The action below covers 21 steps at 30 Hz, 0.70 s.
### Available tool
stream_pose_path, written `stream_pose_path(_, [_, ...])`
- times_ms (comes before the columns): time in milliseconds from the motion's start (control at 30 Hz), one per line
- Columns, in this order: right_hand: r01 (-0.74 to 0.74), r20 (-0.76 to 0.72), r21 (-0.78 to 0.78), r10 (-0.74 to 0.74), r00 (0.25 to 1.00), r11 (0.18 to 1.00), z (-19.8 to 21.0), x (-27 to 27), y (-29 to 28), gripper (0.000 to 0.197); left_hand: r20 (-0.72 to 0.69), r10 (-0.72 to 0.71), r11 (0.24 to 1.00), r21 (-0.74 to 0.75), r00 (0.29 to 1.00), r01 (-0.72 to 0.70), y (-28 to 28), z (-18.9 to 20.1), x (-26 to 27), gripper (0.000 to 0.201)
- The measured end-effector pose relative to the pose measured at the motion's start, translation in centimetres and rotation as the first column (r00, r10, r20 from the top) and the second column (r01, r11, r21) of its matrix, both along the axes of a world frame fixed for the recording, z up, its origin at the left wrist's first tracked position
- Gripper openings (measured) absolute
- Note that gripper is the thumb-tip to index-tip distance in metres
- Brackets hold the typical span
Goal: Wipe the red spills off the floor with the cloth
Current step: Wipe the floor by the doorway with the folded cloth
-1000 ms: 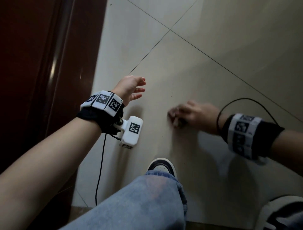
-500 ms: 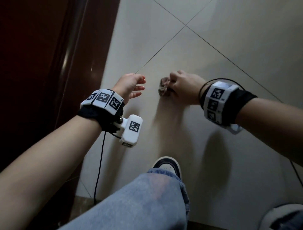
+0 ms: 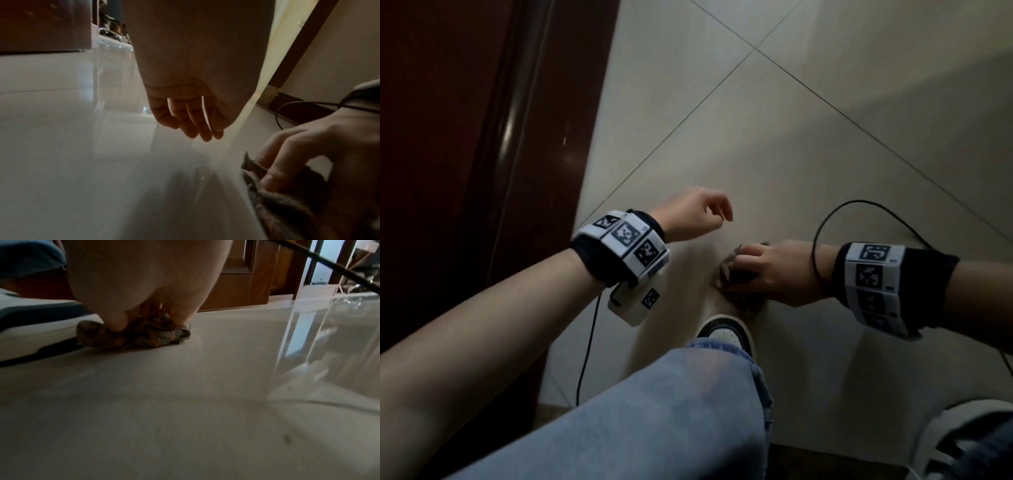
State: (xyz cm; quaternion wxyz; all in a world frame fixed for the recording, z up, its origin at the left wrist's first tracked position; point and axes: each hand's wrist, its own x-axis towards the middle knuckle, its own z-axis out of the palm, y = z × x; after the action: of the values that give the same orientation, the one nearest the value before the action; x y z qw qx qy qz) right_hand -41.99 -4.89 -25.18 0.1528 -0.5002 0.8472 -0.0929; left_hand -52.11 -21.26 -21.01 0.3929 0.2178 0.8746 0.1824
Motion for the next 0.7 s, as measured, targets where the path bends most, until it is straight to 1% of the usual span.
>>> stream_pose_path(67, [-0.006,0.038,-0.045,0.007,0.999,0.999,-0.5,1.3,1.1,0.050,-0.061,-0.152,0.987,-0.059,0.987,0.148,0.1,-0.1,1.1,0.022])
stream_pose_path(133, [0.024,0.120,-0.074,-0.015,0.993,0.997,-0.8,2.6,1.9,0.037,-0.076,-0.229,0.970,-0.100,0.971,0.221,0.1,-0.1,1.7,0.023])
stream_pose_path(200, [0.138,0.231,-0.147,-0.101,0.968,0.979,-0.5,3.8,1.9,0.026,-0.079,-0.247,0.964,-0.118,0.966,0.237,0.2,0.1,2.0,0.024])
stream_pose_path(233, [0.218,0.309,-0.185,-0.154,0.938,0.958,-0.4,4.1,1.8,0.026,-0.086,-0.247,0.964,-0.123,0.965,0.236,0.2,0.2,2.1,0.024])
stream_pose_path(267, [0.287,0.355,-0.221,-0.197,0.914,0.932,-0.3,4.3,1.6,0.029,-0.095,-0.247,0.964,-0.126,0.964,0.234,0.4,0.3,2.2,0.025])
stream_pose_path(300, [0.329,0.360,-0.249,-0.228,0.905,0.911,-0.2,4.4,1.4,0.030,-0.108,-0.245,0.966,-0.118,0.964,0.232,0.5,0.3,2.3,0.025])
stream_pose_path(333, [0.345,0.329,-0.267,-0.251,0.910,0.900,-0.2,4.4,1.2,0.026,-0.114,-0.240,0.968,-0.103,0.964,0.228,0.8,0.3,2.3,0.025])
stream_pose_path(400, [0.312,0.234,-0.279,-0.251,0.939,0.908,-0.2,4.8,1.0,0.017,-0.122,-0.228,0.973,-0.056,0.966,0.223,1.3,0.3,2.6,0.024])
stream_pose_path(433, [0.283,0.189,-0.261,-0.238,0.953,0.923,-0.4,5.3,1.1,0.017,-0.126,-0.229,0.973,-0.034,0.965,0.226,1.7,0.3,2.8,0.024])
stream_pose_path(500, [0.256,0.149,-0.221,-0.226,0.963,0.941,-0.6,6.6,1.2,0.023,-0.130,-0.250,0.968,-0.004,0.959,0.252,2.5,0.3,3.2,0.024])
stream_pose_path(567, [0.234,0.083,-0.205,-0.222,0.972,0.950,-0.7,7.7,1.1,0.013,-0.131,-0.281,0.959,-0.006,0.951,0.282,3.1,0.3,3.5,0.025])
stream_pose_path(600, [0.234,0.042,-0.201,-0.231,0.972,0.951,-0.8,8.2,1.1,0.018,-0.128,-0.294,0.956,-0.011,0.947,0.295,3.2,0.3,3.5,0.025])
stream_pose_path(633, [0.228,-0.006,-0.203,-0.234,0.972,0.952,-1.2,8.6,1.1,0.027,-0.128,-0.306,0.952,-0.013,0.943,0.307,3.3,0.3,3.4,0.025])
stream_pose_path(667, [0.226,-0.052,-0.202,-0.241,0.969,0.953,-1.4,8.9,1.1,0.030,-0.130,-0.315,0.949,-0.021,0.940,0.316,3.4,0.3,3.3,0.025])
stream_pose_path(700, [0.215,-0.101,-0.204,-0.239,0.966,0.955,-1.7,9.0,1.2,0.029,-0.140,-0.326,0.945,-0.033,0.935,0.324,3.4,0.3,3.2,0.025])
